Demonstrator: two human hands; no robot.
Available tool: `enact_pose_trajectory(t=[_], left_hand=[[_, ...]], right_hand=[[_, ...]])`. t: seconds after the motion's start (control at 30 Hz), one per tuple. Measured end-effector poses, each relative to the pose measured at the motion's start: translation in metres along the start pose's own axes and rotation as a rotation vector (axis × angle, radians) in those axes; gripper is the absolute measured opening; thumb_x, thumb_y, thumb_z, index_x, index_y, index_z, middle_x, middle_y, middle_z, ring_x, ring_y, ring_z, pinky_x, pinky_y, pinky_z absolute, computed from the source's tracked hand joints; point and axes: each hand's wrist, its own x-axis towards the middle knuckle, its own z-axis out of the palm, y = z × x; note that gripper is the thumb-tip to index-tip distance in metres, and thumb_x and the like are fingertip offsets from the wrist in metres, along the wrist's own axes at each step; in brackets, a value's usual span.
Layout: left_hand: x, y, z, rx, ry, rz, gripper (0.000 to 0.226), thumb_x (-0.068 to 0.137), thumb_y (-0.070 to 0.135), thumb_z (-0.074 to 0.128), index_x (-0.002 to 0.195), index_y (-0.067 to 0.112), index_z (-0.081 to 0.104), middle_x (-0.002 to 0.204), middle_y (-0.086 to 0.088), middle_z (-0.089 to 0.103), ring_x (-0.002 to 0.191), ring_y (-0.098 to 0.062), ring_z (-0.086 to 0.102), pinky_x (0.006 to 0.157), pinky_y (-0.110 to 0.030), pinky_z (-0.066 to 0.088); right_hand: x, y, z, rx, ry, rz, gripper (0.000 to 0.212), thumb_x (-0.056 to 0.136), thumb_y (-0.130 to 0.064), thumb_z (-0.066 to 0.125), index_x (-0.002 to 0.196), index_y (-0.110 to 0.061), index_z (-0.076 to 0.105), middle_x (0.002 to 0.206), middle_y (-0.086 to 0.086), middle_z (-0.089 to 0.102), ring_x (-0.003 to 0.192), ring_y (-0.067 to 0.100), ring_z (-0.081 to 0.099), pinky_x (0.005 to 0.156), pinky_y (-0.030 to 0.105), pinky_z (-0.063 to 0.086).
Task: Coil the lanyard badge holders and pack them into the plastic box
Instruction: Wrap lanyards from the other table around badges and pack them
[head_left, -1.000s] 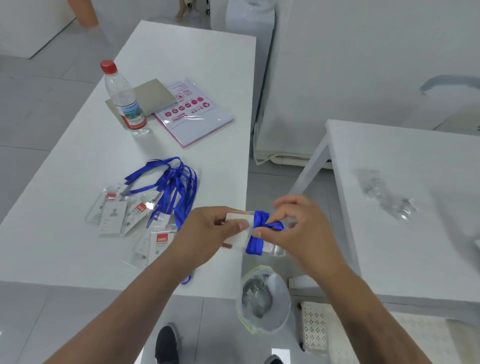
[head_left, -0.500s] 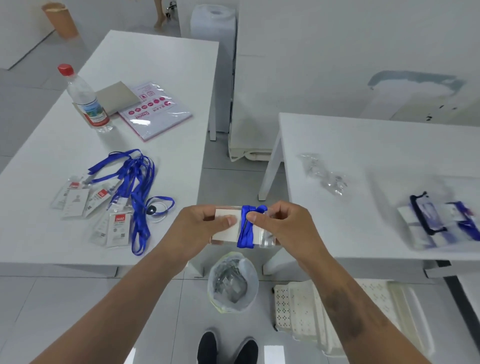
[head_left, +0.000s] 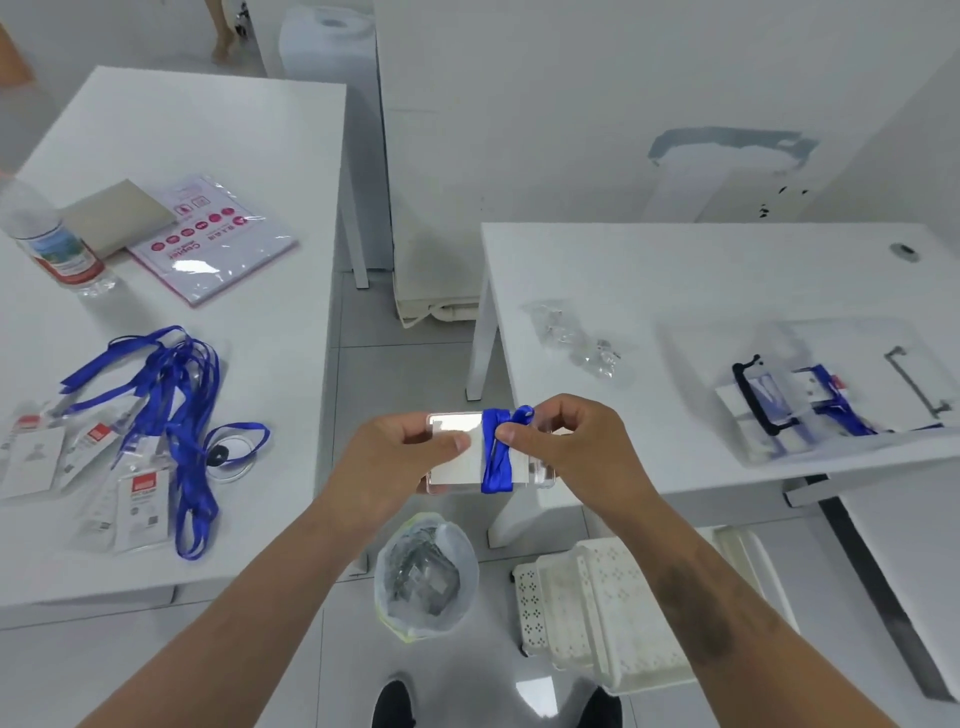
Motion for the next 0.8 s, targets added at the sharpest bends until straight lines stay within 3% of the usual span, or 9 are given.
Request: enact_pose_trajectory(t=[0.23, 0.4, 0.57, 0.73, 0.8], left_hand=[[0.026, 0.005, 0.116, 0.0, -0.016, -0.039, 0.016, 0.092, 0.008, 0.063, 0.098, 0.016, 0.075, 0.084, -0.005, 0.075, 0.066, -0.009, 0.07, 0.063, -0.025, 0.059], [0.033, 0.009, 0.213, 0.012, 0.066, -0.062, 0.016, 0.091, 0.01, 0.063, 0.096, 0.016, 0.077, 0.106, -0.029, 0.065, 0.08, -0.026, 0.061, 0.06, -0.026, 0.059], [0.048, 0.02, 0.319, -0.013, 0.093, -0.046, 0.015, 0.093, 0.011, 0.062, 0.097, 0.018, 0.075, 0.102, -0.021, 0.07, 0.075, -0.026, 0.065, 0.07, -0.035, 0.061], [0.074, 0.037, 0.398, 0.027, 0.074, -0.029, 0.014, 0.093, 0.008, 0.062, 0.099, 0.012, 0.074, 0.075, -0.003, 0.068, 0.061, -0.017, 0.063, 0.065, -0.03, 0.06], [0.085, 0.044, 0.421, 0.064, 0.049, -0.017, 0.015, 0.093, 0.007, 0.062, 0.101, 0.01, 0.073, 0.076, -0.004, 0.066, 0.062, -0.018, 0.062, 0.063, -0.027, 0.059]], right_hand=[[0.022, 0.04, -0.114, -0.01, -0.003, -0.02, 0.031, 0.07, -0.024, 0.087, 0.065, -0.011, 0.059, 0.063, -0.005, 0.055, 0.05, 0.012, 0.048, 0.047, 0.02, 0.04], [0.033, 0.068, -0.209, -0.063, -0.029, -0.042, 0.033, 0.069, -0.024, 0.088, 0.068, -0.008, 0.059, 0.063, -0.005, 0.056, 0.046, 0.009, 0.048, 0.047, 0.019, 0.041], [0.049, 0.097, -0.317, -0.16, -0.004, -0.048, 0.034, 0.066, -0.032, 0.089, 0.066, -0.017, 0.058, 0.059, -0.012, 0.056, 0.05, 0.006, 0.05, 0.051, 0.026, 0.049], [0.067, 0.118, -0.399, -0.204, 0.058, -0.028, 0.03, 0.065, -0.035, 0.089, 0.075, -0.02, 0.065, 0.067, -0.012, 0.057, 0.056, 0.004, 0.053, 0.06, 0.033, 0.053], [0.075, 0.125, -0.421, -0.211, 0.086, -0.012, 0.03, 0.064, -0.036, 0.089, 0.073, -0.021, 0.064, 0.07, -0.009, 0.058, 0.06, 0.012, 0.056, 0.062, 0.037, 0.055]])
